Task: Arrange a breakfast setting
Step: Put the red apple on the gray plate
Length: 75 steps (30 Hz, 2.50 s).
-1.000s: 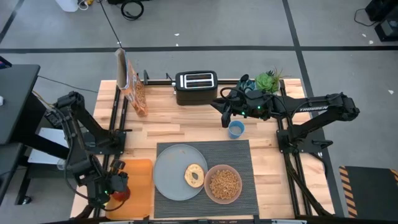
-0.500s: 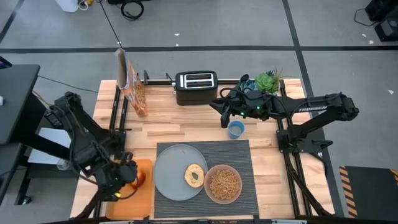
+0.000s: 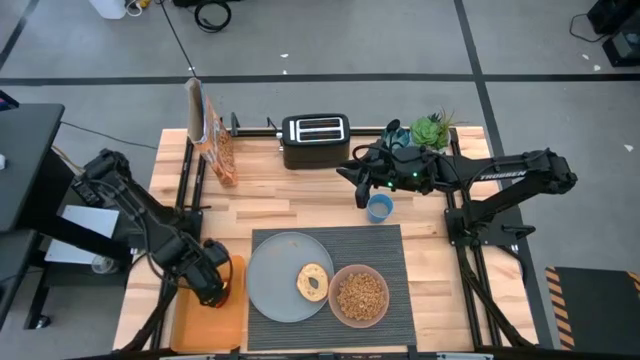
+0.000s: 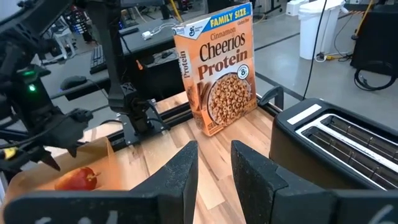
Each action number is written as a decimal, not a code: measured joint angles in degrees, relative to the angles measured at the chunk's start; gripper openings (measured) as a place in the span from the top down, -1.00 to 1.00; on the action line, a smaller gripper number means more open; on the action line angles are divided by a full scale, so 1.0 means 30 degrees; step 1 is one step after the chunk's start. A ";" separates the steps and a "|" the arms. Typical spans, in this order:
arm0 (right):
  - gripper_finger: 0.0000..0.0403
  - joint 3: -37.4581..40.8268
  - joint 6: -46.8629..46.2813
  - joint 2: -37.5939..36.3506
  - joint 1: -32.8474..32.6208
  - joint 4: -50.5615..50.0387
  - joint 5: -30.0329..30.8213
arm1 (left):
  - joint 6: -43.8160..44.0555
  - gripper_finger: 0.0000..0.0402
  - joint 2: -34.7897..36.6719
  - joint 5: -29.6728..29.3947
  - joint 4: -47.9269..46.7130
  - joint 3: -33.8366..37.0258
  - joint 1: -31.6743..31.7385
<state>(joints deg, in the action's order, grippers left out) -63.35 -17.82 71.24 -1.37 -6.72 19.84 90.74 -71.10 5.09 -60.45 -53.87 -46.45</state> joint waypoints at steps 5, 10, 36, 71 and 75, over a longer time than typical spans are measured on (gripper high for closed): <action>0.49 0.0000 0.0000 0.0000 -0.0005 -0.0007 -0.0003 | 0.1544 -0.35 0.0316 0.0549 0.2648 0.1515 0.0553; 0.49 0.0004 -0.0159 0.0000 -0.0002 -0.0105 -0.0255 | 0.4740 -0.49 0.0972 0.0896 0.5200 0.3595 0.0169; 0.49 0.0000 -0.0044 -0.0007 0.0010 -0.0087 -0.0605 | 1.2215 -0.39 0.5733 -0.1087 0.6216 0.8548 -0.1407; 0.49 0.0000 0.0033 -0.0015 0.0003 0.0743 -0.0259 | 1.2263 0.29 0.7098 0.2704 1.0215 1.0638 -0.1968; 0.49 0.0000 0.0151 -0.0022 0.0003 0.0789 -0.0124 | 1.2617 0.29 0.7098 0.2256 1.0369 1.0638 -0.1910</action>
<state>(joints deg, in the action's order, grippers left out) -63.35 -17.37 71.18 -1.37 -4.35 19.46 128.59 -49.80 11.86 -29.35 -21.96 -52.18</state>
